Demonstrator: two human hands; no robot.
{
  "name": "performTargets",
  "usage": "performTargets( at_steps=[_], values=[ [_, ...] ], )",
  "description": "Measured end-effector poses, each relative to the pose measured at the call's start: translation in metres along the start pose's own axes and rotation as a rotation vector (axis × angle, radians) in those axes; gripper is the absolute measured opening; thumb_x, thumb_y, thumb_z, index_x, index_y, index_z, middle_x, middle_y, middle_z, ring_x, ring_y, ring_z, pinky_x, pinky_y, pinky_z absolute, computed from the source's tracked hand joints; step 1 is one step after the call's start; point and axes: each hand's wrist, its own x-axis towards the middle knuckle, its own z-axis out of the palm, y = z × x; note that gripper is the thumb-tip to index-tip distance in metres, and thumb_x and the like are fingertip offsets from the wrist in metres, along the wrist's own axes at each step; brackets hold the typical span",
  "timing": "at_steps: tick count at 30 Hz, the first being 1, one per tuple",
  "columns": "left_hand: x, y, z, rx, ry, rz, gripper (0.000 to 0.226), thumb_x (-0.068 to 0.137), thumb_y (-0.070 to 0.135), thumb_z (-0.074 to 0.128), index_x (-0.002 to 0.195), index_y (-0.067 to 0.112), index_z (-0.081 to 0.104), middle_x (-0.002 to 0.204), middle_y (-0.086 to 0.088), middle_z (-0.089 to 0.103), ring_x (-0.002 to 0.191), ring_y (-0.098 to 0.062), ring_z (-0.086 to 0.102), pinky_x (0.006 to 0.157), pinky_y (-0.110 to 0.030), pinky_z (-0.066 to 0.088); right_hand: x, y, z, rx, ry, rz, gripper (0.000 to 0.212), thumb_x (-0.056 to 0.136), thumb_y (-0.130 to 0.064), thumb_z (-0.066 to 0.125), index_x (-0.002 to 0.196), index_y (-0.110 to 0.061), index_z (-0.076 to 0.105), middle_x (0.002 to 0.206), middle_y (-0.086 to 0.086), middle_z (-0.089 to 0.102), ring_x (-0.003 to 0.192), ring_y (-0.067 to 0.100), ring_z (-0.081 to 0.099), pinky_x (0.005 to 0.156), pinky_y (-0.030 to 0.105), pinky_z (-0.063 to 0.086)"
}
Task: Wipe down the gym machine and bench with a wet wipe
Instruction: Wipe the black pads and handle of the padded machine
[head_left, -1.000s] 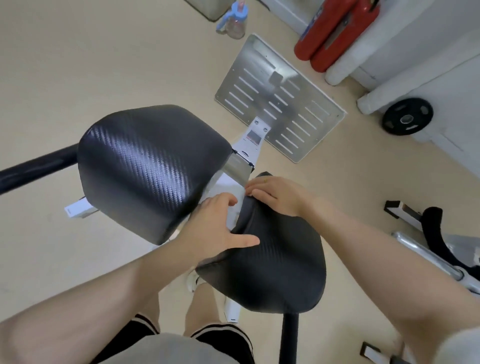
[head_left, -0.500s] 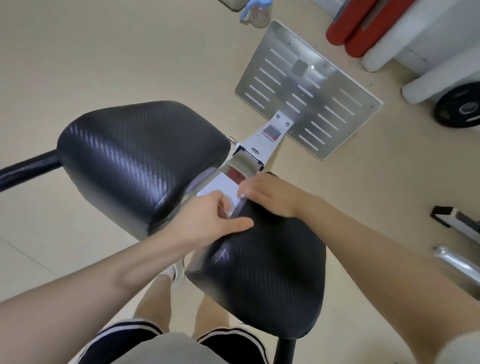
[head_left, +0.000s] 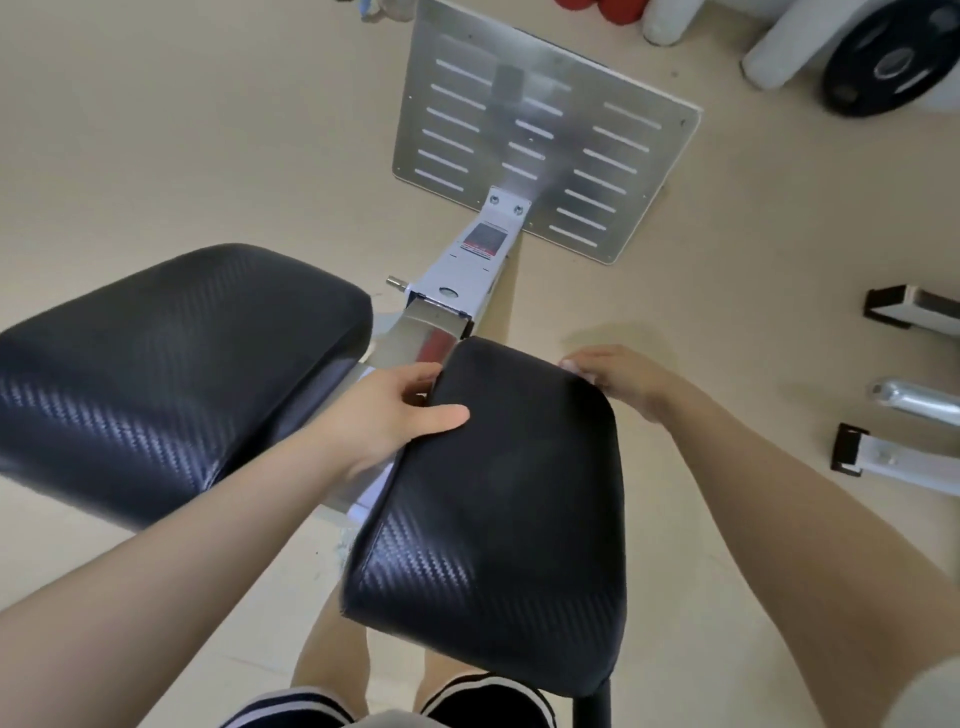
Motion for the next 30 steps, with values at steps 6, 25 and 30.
performTargets(
  at_steps=[6,25,30],
  values=[
    [0.001,0.003,0.0,-0.092,0.026,0.025,0.029,0.082,0.004,0.067,0.092,0.03,0.064,0.086,0.018,0.07,0.074,0.007,0.066,0.059,-0.005,0.048,0.017,-0.022,0.011,0.187,0.047,-0.061,0.032,0.085,-0.008,0.052,0.108,0.011,0.062,0.119,0.029,0.057,0.098,0.021,0.057,0.099,0.032,0.044],
    [-0.018,0.016,0.004,0.078,-0.007,0.014,0.023,0.088,0.016,0.062,0.108,0.026,0.057,0.097,0.005,0.066,0.086,-0.01,0.062,0.081,-0.023,0.049,-0.15,0.053,0.091,0.731,0.621,0.058,0.007,0.085,-0.002,0.062,0.082,-0.005,0.068,0.082,0.007,0.068,0.074,0.012,0.061,0.068,0.016,0.053],
    [-0.03,0.013,0.003,0.154,0.031,0.038,0.008,0.089,0.017,0.061,0.095,0.017,0.067,0.1,-0.003,0.07,0.092,-0.018,0.066,0.086,-0.028,0.052,-0.164,0.043,0.117,0.84,0.774,0.006,0.012,0.082,0.0,0.063,0.085,-0.009,0.071,0.089,0.01,0.071,0.079,0.015,0.064,0.084,0.026,0.053]
  ],
)
